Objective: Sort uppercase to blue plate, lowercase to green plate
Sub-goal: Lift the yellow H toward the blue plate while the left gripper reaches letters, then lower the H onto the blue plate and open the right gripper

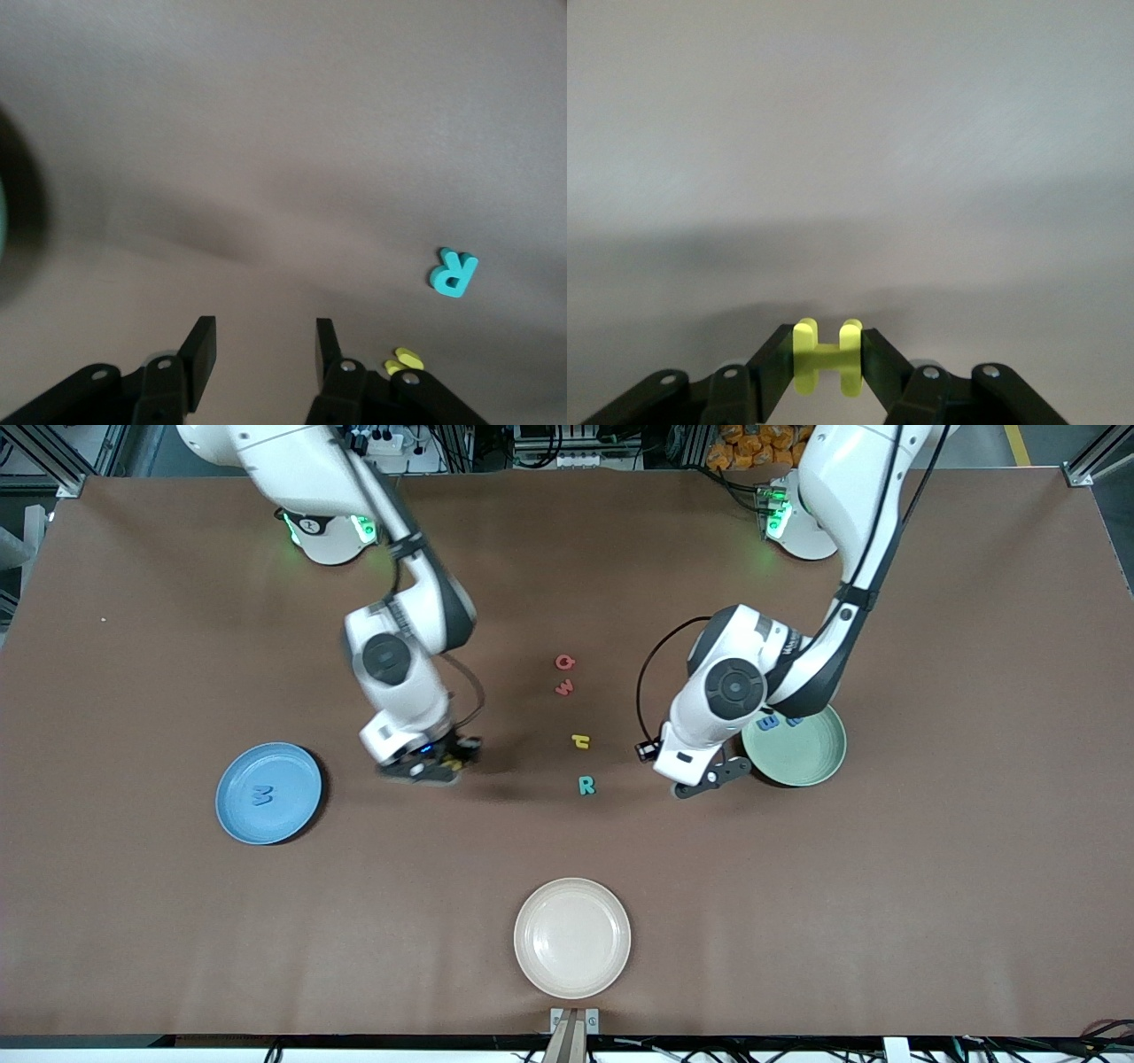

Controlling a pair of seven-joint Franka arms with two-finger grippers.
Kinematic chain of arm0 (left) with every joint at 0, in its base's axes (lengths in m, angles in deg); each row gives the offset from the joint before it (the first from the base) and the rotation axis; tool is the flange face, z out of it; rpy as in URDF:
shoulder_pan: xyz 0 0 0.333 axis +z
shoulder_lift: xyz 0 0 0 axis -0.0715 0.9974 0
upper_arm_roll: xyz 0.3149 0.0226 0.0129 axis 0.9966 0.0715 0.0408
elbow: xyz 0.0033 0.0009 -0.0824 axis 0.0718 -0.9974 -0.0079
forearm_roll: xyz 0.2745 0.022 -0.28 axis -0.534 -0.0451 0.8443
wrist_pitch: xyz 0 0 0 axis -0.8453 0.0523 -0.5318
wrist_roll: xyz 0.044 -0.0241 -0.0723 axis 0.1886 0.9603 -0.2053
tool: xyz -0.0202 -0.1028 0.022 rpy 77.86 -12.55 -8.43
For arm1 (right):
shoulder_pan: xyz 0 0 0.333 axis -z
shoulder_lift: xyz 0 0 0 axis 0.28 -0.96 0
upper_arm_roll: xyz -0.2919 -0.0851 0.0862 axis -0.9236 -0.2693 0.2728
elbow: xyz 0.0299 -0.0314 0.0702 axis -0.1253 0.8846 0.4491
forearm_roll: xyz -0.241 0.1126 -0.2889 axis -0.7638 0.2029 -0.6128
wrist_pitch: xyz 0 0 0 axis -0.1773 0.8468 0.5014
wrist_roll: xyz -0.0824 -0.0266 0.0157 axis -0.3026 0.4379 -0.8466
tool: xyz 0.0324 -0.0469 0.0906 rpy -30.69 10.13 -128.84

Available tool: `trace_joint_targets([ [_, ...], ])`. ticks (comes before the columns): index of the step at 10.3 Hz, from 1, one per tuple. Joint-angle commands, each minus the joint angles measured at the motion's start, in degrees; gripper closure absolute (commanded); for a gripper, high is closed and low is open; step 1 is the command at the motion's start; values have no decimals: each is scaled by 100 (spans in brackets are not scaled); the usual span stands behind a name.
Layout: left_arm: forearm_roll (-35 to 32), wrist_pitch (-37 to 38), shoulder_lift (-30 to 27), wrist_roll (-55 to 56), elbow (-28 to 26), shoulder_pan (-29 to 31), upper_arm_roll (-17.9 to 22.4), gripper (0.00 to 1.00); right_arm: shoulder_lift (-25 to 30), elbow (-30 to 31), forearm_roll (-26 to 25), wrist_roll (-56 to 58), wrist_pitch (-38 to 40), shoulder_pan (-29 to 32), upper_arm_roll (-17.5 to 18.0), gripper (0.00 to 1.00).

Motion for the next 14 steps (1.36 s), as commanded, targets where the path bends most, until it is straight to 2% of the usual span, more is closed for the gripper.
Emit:
trace_joint_targets([
  [1, 102, 19, 148, 354, 171, -195, -36, 47, 52, -185, 23, 1160, 355, 584, -302, 100],
  [4, 129, 10, 446, 1004, 382, -222, -361, 47, 35, -194, 23, 2611, 409, 1612, -311, 100],
  [7, 120, -94, 903, 1549, 855, -415, -397, 47, -26, -177, 23, 3729, 417, 2448, -303, 100],
  [8, 112, -199, 1017, 1690, 1014, -441, -397, 47, -36, -159, 32, 3697, 417, 2529, -303, 29],
  [9, 94, -218, 1158, 1752, 1224, -511, -389, 47, -36, -150, 40, 3679, 513, 2530, -303, 0],
  [12, 59, -392, 1422, 1849, 1533, -661, -353, 47, -36, -194, 84, 3652, 628, 2494, -302, 0],
  [14, 32, -569, 1554, 1946, 1551, -740, -353, 47, -36, -220, 84, 3652, 611, 2477, -303, 0],
])
